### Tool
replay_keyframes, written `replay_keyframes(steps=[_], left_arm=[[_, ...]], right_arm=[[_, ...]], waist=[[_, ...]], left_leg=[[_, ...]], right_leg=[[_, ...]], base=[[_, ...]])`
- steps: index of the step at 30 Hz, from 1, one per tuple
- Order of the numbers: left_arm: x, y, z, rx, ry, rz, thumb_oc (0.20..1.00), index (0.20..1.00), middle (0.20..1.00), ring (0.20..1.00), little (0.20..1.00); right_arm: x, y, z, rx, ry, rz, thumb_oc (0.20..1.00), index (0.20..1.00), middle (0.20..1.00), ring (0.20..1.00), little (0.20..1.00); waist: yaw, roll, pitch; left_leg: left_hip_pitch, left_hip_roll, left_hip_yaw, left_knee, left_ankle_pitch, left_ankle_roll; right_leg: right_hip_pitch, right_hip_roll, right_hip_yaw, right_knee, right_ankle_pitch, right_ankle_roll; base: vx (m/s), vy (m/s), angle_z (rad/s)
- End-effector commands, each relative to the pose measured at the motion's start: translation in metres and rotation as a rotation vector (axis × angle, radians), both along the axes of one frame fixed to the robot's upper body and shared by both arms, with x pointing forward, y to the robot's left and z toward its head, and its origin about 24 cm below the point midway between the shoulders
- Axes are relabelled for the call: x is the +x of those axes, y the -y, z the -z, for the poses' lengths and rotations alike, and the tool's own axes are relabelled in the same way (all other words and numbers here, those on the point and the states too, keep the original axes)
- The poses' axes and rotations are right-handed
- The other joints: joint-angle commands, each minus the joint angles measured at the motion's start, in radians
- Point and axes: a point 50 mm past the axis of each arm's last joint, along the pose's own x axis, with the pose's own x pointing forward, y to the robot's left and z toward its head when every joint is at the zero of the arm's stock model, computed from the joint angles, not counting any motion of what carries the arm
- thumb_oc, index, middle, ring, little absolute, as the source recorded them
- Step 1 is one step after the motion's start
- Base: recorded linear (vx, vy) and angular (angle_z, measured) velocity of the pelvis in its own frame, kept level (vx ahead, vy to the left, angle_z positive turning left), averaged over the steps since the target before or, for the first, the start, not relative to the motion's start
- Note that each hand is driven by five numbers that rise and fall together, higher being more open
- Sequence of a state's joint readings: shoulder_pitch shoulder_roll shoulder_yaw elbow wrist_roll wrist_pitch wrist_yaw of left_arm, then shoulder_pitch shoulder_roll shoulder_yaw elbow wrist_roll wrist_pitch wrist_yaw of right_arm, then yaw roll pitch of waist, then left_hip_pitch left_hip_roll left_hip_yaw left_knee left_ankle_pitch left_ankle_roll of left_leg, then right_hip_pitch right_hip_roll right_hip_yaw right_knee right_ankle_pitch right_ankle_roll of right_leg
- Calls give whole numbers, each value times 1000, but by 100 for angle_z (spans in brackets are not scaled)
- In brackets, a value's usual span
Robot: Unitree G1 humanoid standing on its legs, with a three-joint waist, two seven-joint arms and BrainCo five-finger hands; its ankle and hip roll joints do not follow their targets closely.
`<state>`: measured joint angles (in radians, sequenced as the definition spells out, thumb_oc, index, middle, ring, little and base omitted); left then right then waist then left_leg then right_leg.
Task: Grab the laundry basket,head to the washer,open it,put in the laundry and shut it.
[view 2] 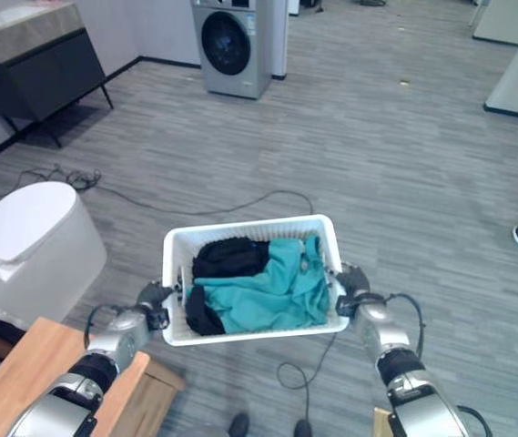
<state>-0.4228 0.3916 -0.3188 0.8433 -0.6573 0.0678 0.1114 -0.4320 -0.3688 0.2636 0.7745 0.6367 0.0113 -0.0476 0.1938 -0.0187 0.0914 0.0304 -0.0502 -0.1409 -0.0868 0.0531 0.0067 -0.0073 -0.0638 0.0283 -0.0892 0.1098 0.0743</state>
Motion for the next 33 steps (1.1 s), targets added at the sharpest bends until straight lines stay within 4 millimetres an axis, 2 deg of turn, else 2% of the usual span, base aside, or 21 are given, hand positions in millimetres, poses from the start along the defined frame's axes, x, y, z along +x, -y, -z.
replay_keyframes(steps=[1,3,6,8,9,11,13,14,15,16,17,18,19,22,24,26,28,29,30,31,33], left_arm=[[61,21,-74,-96,292,24,200,200,200,200,200],[65,21,-85,-109,336,16,200,200,200,200,200],[66,27,-103,-102,410,44,200,200,200,200,200],[66,32,-109,-102,437,73,200,200,200,200,200],[65,35,-110,-105,444,82,200,200,200,200,200],[65,39,-113,-95,451,112,200,200,200,200,200],[66,43,-111,-85,438,127,200,200,200,200,200],[66,47,-108,-84,425,141,200,200,200,200,200],[68,52,-105,-71,408,172,200,200,200,200,200],[68,52,-105,-72,408,172,200,200,200,200,200],[70,51,-104,-50,399,179,200,200,200,200,200],[70,52,-104,-51,398,179,200,200,200,200,200],[70,50,-103,-48,394,173,200,200,200,200,200],[69,48,-101,-43,389,163,200,200,200,200,200],[67,52,-93,-70,361,162,200,200,200,200,200],[62,54,-82,-102,323,151,200,200,200,200,200],[57,52,-69,-147,279,120,200,200,200,200,200],[57,52,-69,-147,279,120,200,200,200,200,200],[58,52,-68,-160,275,113,200,200,200,200,200],[61,45,-72,-165,281,82,200,200,200,200,200],[63,47,-73,-176,281,82,200,200,200,200,200]], right_arm=[[31,-35,-45,147,201,-114,200,200,200,200,200],[34,-50,-53,156,225,-162,200,200,200,200,200],[37,-58,-73,123,297,-217,200,200,200,200,200],[39,-56,-78,111,311,-212,200,200,200,200,200],[40,-54,-80,104,313,-202,200,200,200,200,200],[42,-51,-83,102,318,-187,200,200,200,200,200],[42,-44,-82,100,310,-159,200,200,200,200,200],[41,-39,-79,103,306,-141,200,200,200,200,200],[39,-28,-74,99,288,-102,200,200,200,200,200],[39,-28,-74,99,288,-102,200,200,200,200,200],[37,-20,-66,84,255,-74,200,200,200,200,200],[37,-20,-65,84,255,-74,200,200,200,200,200],[36,-18,-64,86,248,-63,200,200,200,200,200],[34,-15,-61,93,242,-42,200,200,200,200,200],[29,-5,-57,109,234,-3,200,200,200,200,200],[26,5,-57,76,235,2,200,200,200,200,200],[24,8,-56,63,229,-5,200,200,200,200,200],[24,8,-56,63,229,-5,200,200,200,200,200],[26,9,-58,53,233,-13,200,200,200,200,200],[29,13,-66,20,250,-17,200,200,200,200,200],[31,16,-70,3,258,-8,200,200,200,200,200]], waist=[[-15,7,-60],[-30,4,-58],[-47,3,-50],[-62,8,-39],[-73,12,-32],[-92,21,-12],[-114,31,-6],[-129,31,-11],[-140,23,-14],[-142,24,-13],[-175,1,-11],[-177,6,-10],[-193,2,-11],[-219,4,-14],[-252,9,-46],[-278,37,-65],[-288,64,-80],[-289,63,-80],[-279,49,-65],[-268,23,-44],[-259,22,-32]], left_leg=[[-36,-24,32,52,-104,31],[-38,-29,49,64,-118,39],[-50,-39,60,102,-142,51],[-47,-50,50,128,-158,60],[-45,-59,43,140,-164,64],[-35,-60,30,158,-176,71],[-33,-58,4,181,-189,73],[-26,-56,-13,176,-190,71],[-6,-61,-25,158,-199,66],[-5,-60,-27,158,-200,66],[57,-80,-81,148,-242,57],[62,-75,-85,147,-245,58],[91,-70,-105,145,-262,51],[144,-52,-134,145,-279,35],[199,-22,-160,168,-271,10],[207,12,-169,216,-223,-22],[177,27,-157,349,-65,-85],[176,27,-157,348,-64,-85],[82,14,-135,528,45,-126],[7,30,-63,632,63,-101],[-32,39,-31,631,52,-88]], right_leg=[[56,-26,27,47,-142,94],[42,-30,52,77,-144,94],[-4,-34,84,172,-154,100],[-33,-37,101,255,-145,108],[-49,-39,114,299,-121,112],[-91,-28,132,397,-91,100],[-123,14,159,450,-117,83],[-137,57,179,439,-162,70],[-168,85,149,367,-173,60],[-165,85,146,364,-172,60],[-258,102,122,169,-73,83],[-250,105,118,162,-71,82],[-274,108,116,92,-38,93],[-296,114,109,42,-2,110],[-281,116,110,95,24,83],[-272,130,92,128,11,56],[-219,137,71,115,1,38],[-220,136,71,115,1,38],[-157,119,83,98,-17,23],[-108,103,94,96,-46,-3],[-85,100,96,94,-59,-8]], base=[[23,110,-22],[40,109,-33],[41,106,-39],[55,123,-12],[49,119,-2],[60,92,-1],[125,65,6],[239,0,42],[204,-17,47],[442,-116,51],[325,-86,16],[483,-131,10],[299,-68,2],[358,-108,42],[495,-193,70],[395,-132,75],[313,-103,25],[311,-146,6],[361,-245,-7],[362,-240,4],[207,-128,-6]])
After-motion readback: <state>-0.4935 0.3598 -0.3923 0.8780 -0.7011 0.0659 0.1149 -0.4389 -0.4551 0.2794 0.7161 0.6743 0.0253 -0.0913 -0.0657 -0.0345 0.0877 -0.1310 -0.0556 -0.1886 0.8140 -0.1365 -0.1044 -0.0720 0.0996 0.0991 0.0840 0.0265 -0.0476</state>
